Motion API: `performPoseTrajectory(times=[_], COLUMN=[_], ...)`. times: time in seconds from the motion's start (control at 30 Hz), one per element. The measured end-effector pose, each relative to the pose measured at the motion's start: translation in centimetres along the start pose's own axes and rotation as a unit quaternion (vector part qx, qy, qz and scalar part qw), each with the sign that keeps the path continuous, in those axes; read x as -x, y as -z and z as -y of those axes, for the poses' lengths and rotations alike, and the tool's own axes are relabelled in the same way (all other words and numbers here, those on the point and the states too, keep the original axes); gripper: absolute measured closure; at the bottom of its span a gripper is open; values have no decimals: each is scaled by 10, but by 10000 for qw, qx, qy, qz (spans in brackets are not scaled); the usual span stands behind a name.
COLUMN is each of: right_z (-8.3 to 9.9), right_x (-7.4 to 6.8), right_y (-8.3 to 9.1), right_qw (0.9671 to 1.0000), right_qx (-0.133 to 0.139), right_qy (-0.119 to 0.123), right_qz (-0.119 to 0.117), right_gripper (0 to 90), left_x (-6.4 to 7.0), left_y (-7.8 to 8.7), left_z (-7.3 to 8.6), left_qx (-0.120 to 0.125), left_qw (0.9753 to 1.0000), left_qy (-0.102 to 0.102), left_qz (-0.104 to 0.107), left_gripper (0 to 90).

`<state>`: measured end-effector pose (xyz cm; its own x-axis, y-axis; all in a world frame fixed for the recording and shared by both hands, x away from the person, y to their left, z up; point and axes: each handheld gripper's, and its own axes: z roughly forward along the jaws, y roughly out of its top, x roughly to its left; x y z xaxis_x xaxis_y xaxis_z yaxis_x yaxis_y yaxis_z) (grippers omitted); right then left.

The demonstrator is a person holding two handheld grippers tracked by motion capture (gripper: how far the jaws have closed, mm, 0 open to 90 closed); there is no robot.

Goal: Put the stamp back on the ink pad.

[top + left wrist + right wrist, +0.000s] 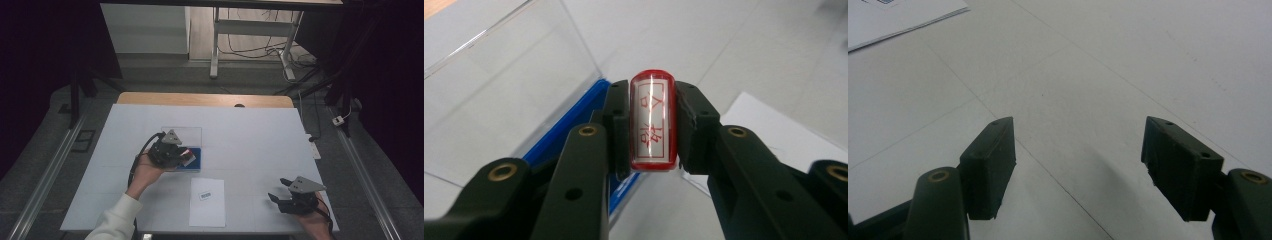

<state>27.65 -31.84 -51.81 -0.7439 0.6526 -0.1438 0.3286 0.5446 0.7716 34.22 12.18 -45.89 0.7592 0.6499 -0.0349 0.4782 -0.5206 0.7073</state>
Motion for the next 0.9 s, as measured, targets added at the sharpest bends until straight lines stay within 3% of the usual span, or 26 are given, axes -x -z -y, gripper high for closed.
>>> performPoseTrajectory(times=[0.13,0.27,0.73,0.77,0.9], right_z=[1,1,1,0,0], right_x=[0,0,-1,-1,-2], right_y=[0,1,-1,-1,-1], right_qw=[10000,10000,10000,10000,10000], right_qx=[1,-5,-30,-33,-31], right_qy=[-7,-3,19,19,25], right_qz=[9,4,-65,-68,-67], right_gripper=[294,294,296,296,296], left_x=[-7,-10,-20,-19,-16], left_y=[-10,-22,-30,-31,-31], left_z=[2,6,10,10,11], left_qx=[-206,-568,-649,-665,-662], left_qw=[9995,9966,9959,9958,9953], left_qy=[18,-104,11,3,-24], left_qz=[-245,-584,-629,-624,-711], left_gripper=[697,697,686,667,452])
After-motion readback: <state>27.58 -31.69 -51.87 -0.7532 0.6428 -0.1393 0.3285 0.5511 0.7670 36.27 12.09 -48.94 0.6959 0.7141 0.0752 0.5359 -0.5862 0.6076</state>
